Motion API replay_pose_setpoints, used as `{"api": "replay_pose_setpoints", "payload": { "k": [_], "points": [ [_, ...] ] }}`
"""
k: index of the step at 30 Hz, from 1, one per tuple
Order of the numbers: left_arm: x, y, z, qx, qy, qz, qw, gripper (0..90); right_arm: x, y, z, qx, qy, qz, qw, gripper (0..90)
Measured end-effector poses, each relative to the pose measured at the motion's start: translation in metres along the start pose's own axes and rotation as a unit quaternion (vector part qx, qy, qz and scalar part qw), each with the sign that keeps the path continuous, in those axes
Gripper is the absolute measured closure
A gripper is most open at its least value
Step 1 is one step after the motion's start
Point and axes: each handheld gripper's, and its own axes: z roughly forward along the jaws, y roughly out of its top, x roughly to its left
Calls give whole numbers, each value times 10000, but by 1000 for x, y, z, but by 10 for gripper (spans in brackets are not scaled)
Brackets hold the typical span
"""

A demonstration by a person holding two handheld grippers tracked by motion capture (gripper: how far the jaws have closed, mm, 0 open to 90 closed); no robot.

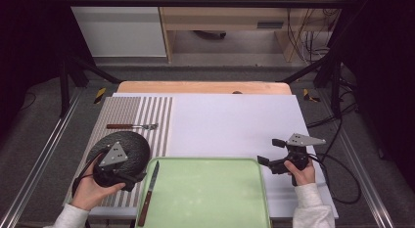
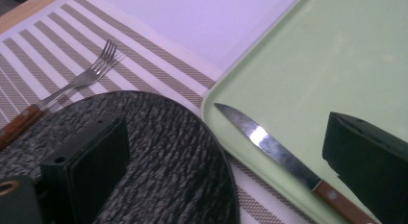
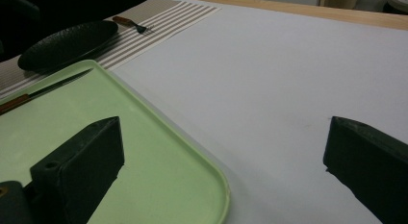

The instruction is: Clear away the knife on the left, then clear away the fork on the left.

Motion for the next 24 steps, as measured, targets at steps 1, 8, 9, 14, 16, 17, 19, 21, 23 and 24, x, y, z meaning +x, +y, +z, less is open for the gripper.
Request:
{"api": "replay_pose_setpoints", "payload": {
  "k": [1,8,9,14,16,17,19,21,23,24],
  "points": [
    [2,1,0,7,5,11,10000,24,0,0,0,1,1,0,10000,10],
    [18,5,-2,182,68,319,9993,23,0,0,0,2,-1,6,10000,10],
    [21,6,-2,200,70,353,9992,23,0,0,0,4,-3,4,10000,10],
    [30,11,-3,259,134,499,9983,22,0,0,0,13,3,7,10000,10],
    [34,13,-3,296,156,573,9978,22,0,0,0,7,2,3,10000,10],
    [35,14,-3,315,180,601,9975,22,0,0,0,2,4,4,10000,10],
    [40,16,-4,378,208,690,9967,22,0,0,0,-2,6,10,10000,10],
    [43,17,-5,420,247,747,9960,22,0,0,0,-8,4,14,10000,10],
    [47,19,-5,427,275,789,9956,22,-1,0,0,-4,0,9,10000,11],
    [48,21,-5,419,278,805,9955,22,0,0,0,-6,3,10,10000,11]
  ]
}}
